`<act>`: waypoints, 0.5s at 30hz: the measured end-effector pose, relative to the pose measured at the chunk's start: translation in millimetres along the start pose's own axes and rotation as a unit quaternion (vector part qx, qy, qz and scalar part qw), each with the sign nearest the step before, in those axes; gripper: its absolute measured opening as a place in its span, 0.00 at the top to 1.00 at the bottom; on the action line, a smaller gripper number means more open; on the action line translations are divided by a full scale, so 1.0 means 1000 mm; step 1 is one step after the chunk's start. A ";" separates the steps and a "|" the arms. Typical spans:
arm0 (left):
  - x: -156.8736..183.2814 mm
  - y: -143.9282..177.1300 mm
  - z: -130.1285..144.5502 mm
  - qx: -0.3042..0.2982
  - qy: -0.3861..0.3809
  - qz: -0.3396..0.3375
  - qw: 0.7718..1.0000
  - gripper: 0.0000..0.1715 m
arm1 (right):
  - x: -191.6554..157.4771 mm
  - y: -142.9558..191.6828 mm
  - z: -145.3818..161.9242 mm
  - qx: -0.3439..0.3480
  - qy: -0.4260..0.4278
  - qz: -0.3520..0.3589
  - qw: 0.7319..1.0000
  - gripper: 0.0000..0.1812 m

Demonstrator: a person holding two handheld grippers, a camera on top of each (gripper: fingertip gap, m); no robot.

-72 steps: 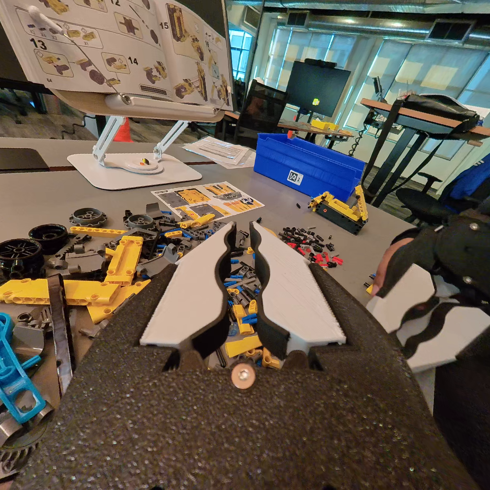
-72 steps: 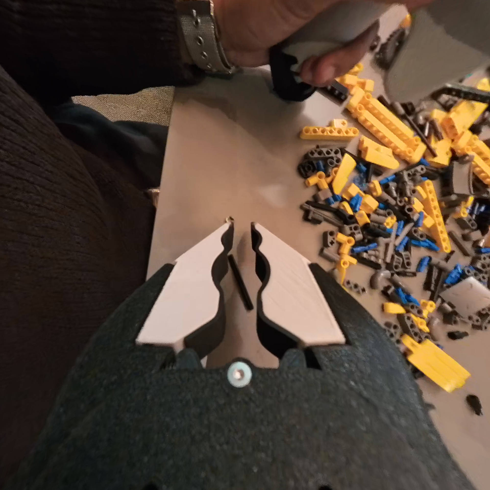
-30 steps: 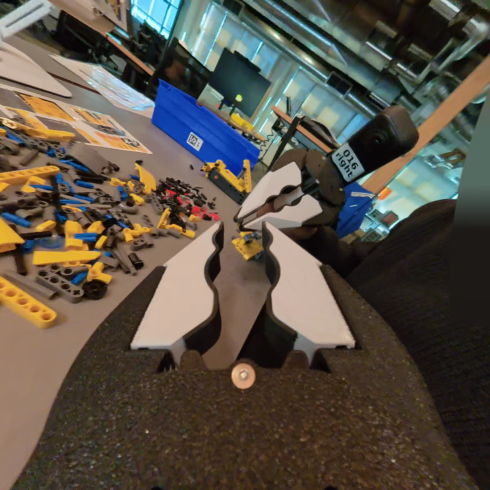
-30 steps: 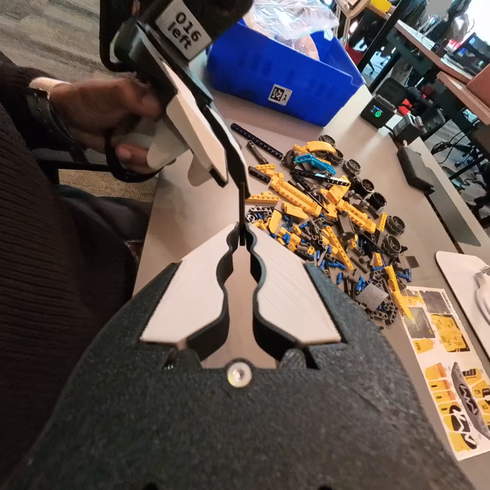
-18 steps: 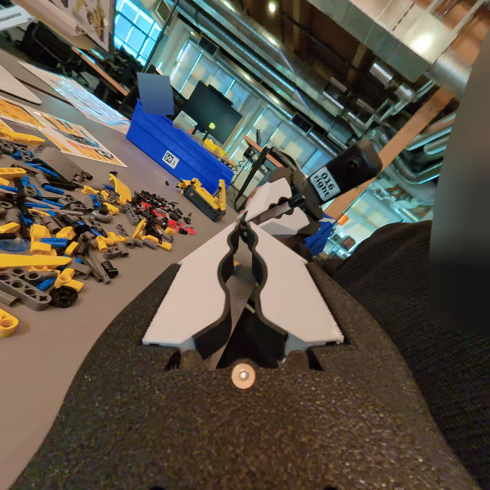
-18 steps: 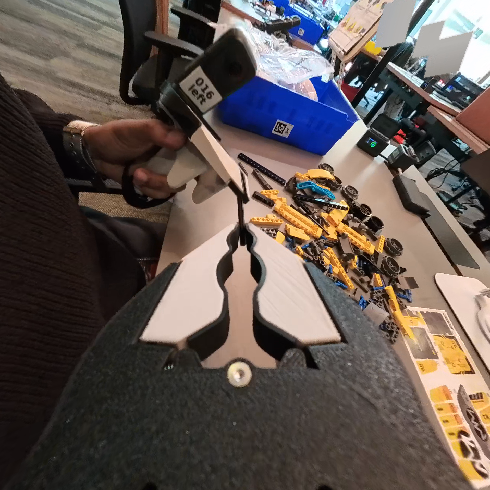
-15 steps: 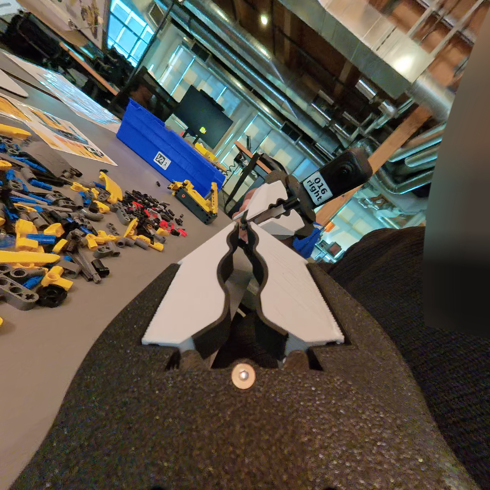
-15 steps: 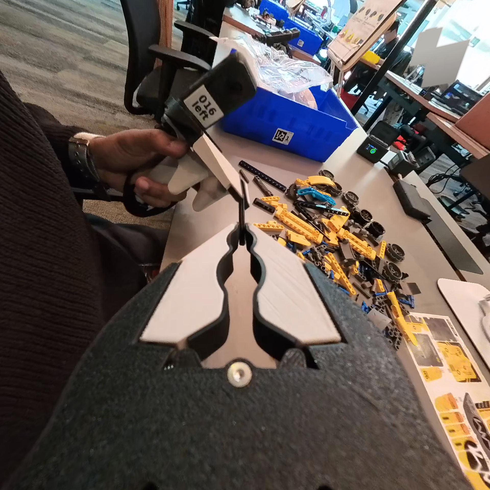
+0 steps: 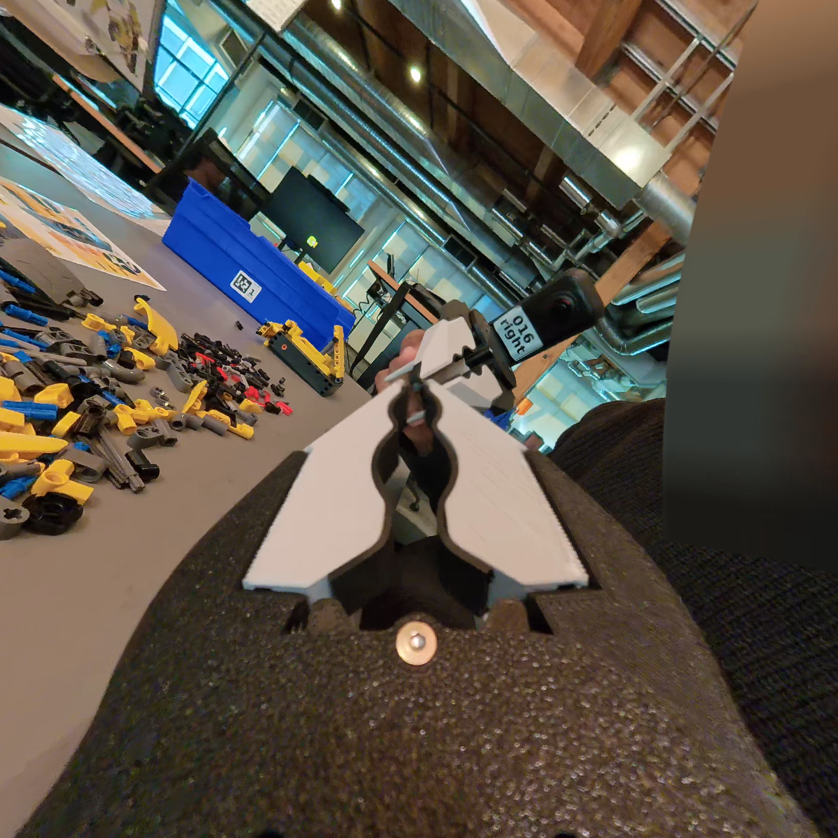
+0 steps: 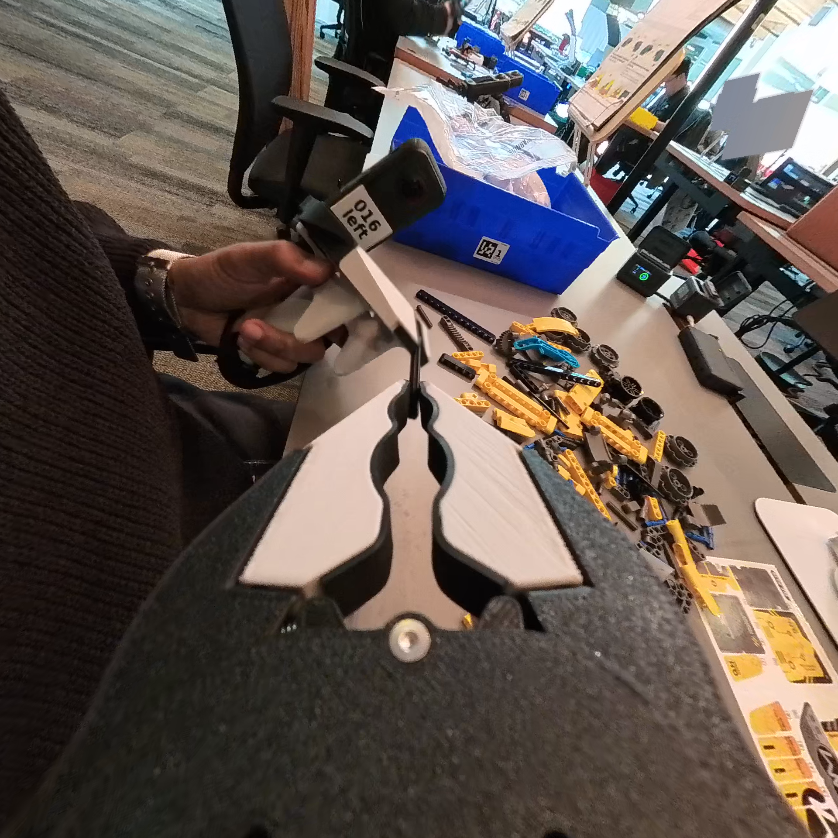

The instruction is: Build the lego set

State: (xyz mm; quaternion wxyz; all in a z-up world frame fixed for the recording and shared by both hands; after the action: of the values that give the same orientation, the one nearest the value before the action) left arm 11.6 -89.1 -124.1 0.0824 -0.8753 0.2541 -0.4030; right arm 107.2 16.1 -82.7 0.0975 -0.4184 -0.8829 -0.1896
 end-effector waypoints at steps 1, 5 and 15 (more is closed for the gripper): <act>0.000 0.000 0.000 -0.004 -0.001 0.000 1.000 0.98 | 0.000 0.000 0.000 0.000 0.000 0.002 1.000 0.98; 0.003 0.001 -0.001 -0.001 -0.006 0.004 1.000 0.98 | 0.000 0.001 -0.001 0.014 -0.002 0.003 1.000 0.98; 0.011 0.001 -0.004 0.040 0.078 0.086 0.992 0.98 | -0.003 -0.006 -0.013 0.083 -0.016 -0.012 0.996 0.87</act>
State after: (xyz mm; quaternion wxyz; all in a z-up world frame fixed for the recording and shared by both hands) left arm 13.9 -95.3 -114.2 0.1318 -0.8119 0.3181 -0.4715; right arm 104.4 5.4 -73.6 0.1156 -0.4017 -0.9017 -0.1103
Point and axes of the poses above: each gripper's, where its closed fingertips meet, y back along the fingers, z out of its underside, x = y × z across the jaws, the point moved 7 cm from there along y, back along the fingers, and after that the axes turned 4 degrees about x, right-handed, at the moved point
